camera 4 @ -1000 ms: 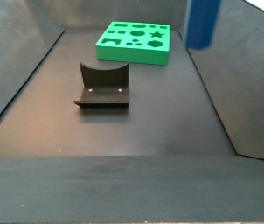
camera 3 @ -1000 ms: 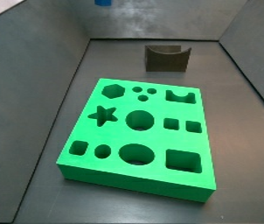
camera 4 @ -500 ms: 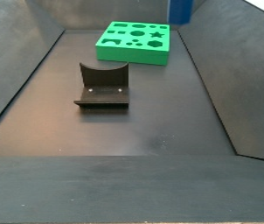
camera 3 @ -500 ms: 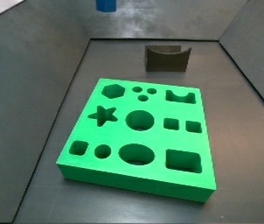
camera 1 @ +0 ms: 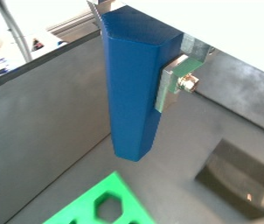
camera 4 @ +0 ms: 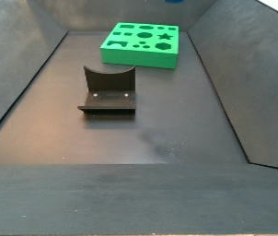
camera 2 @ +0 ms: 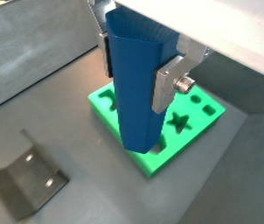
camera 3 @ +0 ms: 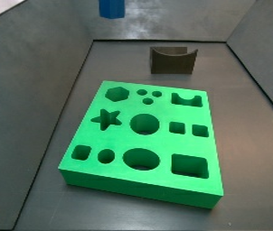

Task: Pick up the hexagon object. Move up. Move to above the board. Insert the hexagon object.
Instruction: Move to above the board.

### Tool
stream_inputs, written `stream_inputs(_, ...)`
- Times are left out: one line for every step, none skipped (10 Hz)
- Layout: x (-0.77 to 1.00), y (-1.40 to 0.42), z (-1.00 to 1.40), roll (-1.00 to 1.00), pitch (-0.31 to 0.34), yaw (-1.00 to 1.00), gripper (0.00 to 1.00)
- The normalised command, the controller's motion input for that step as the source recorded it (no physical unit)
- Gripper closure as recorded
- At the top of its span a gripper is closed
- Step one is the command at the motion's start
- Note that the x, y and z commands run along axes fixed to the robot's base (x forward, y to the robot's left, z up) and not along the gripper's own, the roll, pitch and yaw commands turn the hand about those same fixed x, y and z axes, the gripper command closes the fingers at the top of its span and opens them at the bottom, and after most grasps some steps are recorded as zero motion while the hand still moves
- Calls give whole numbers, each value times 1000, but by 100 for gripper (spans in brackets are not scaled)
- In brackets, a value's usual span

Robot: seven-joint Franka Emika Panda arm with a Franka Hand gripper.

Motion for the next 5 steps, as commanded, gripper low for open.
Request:
stream_inputs(239, -1000, 176, 8, 126, 4, 100)
stream_inputs(248, -1000, 181, 8, 130, 13, 100)
stream_inputs(279, -1000, 188, 8, 130, 10, 100)
stream_inputs(247, -781, 144, 23, 122, 12, 100)
stream_inputs(191, -529, 99, 44, 119, 10, 100)
